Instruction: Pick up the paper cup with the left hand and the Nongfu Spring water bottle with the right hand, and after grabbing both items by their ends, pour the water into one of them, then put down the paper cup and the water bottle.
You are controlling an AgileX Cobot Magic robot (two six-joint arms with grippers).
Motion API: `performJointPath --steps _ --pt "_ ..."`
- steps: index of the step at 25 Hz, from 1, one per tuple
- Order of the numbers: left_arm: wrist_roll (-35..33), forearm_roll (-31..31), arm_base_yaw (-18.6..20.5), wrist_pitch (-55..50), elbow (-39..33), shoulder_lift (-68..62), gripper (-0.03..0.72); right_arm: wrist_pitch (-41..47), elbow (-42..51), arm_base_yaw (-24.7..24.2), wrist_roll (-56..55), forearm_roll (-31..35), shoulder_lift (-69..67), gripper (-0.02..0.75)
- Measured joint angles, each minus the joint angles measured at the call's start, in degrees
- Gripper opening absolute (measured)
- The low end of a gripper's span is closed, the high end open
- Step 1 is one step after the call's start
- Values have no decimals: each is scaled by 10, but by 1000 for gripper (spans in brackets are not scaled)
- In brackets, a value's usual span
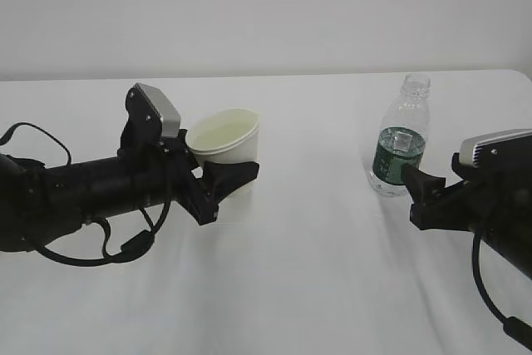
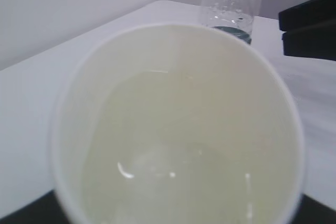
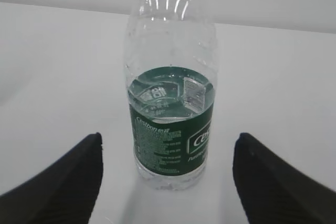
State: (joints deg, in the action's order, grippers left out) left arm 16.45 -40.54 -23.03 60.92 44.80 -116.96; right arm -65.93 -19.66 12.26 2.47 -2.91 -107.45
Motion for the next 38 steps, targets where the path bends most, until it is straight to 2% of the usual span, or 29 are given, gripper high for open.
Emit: performJointPath --steps 10,27,38 --pt "-5 12 58 -1 0 0 400 0 0 -1 0 0 0 577" --pt "-28 53 131 -2 0 0 400 0 0 -1 0 0 0 577" --pt "-58 126 169 -33 0 0 400 0 0 -1 0 0 0 577"
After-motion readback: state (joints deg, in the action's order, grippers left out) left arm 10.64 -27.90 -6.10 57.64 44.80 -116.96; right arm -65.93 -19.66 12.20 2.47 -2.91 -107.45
